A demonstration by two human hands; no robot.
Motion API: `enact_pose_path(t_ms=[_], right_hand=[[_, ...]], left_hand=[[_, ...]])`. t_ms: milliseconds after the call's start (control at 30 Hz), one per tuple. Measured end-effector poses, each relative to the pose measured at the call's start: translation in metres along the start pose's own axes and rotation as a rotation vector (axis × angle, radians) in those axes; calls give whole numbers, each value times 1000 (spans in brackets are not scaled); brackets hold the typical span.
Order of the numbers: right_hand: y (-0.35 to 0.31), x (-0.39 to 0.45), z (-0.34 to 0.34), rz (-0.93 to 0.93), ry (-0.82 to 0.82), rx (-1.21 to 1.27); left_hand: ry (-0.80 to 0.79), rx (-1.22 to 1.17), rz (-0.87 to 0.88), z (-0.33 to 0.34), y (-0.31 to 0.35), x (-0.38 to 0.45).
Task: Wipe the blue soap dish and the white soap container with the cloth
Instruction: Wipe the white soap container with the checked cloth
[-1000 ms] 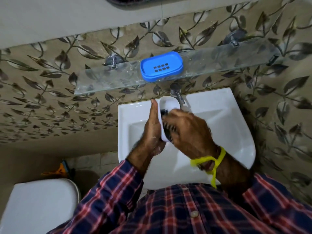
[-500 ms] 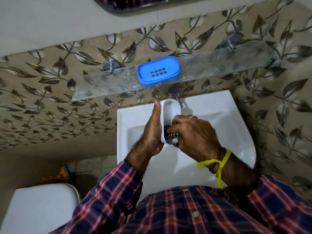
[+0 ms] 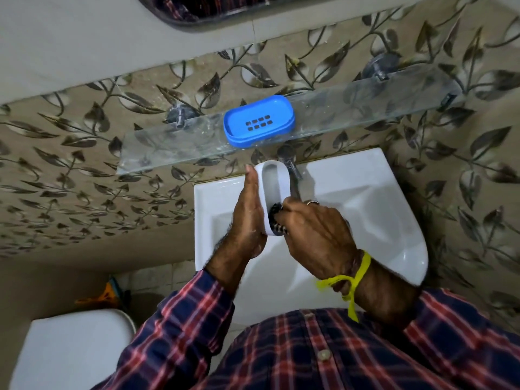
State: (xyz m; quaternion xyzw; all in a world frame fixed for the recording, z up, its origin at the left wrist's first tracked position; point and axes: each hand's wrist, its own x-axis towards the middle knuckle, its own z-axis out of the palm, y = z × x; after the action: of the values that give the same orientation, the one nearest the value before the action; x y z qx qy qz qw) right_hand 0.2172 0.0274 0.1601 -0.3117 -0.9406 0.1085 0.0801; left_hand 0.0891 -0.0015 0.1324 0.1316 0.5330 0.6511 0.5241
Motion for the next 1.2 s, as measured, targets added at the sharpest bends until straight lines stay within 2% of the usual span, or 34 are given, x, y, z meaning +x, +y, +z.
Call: enact_pose_path(t_ms=[167, 300, 433, 533, 633, 767, 800, 867, 933, 1000, 1067, 1133, 1200], right_hand=[[3, 27, -13, 147, 141, 66], [-1, 18, -12, 36, 53, 107], [3, 26, -14, 178, 150, 135], [-6, 21, -18, 40, 187, 266], [-4, 5, -17, -85, 63, 289], [9, 16, -14, 126, 135, 164], [7, 17, -14, 124, 173, 198], [2, 11, -14, 6, 209, 298], [4, 1, -11, -117, 142, 323], [16, -5, -3, -135, 84, 280], [30, -5, 1, 11, 157, 431], [40, 0, -4, 170, 382, 609], [41, 8, -13, 181, 520, 639]], left_hand=[[11, -55, -53, 12, -15, -7], [26, -121, -9, 7, -4, -9], [-34, -53, -1, 13, -13, -13], [-43, -104, 29, 10, -13, -15], [-34, -113, 5, 4, -7, -19], [-51, -45, -23, 14, -22, -22], [-54, -13, -4, 16, -23, -23], [-70, 59, 68, 12, -17, -24], [-48, 126, 151, 4, -7, -25], [-4, 253, 272, -4, -3, -23], [30, 347, 336, -8, -1, -26], [93, 376, 276, -10, -3, -30], [202, 508, 250, -9, -7, -34]])
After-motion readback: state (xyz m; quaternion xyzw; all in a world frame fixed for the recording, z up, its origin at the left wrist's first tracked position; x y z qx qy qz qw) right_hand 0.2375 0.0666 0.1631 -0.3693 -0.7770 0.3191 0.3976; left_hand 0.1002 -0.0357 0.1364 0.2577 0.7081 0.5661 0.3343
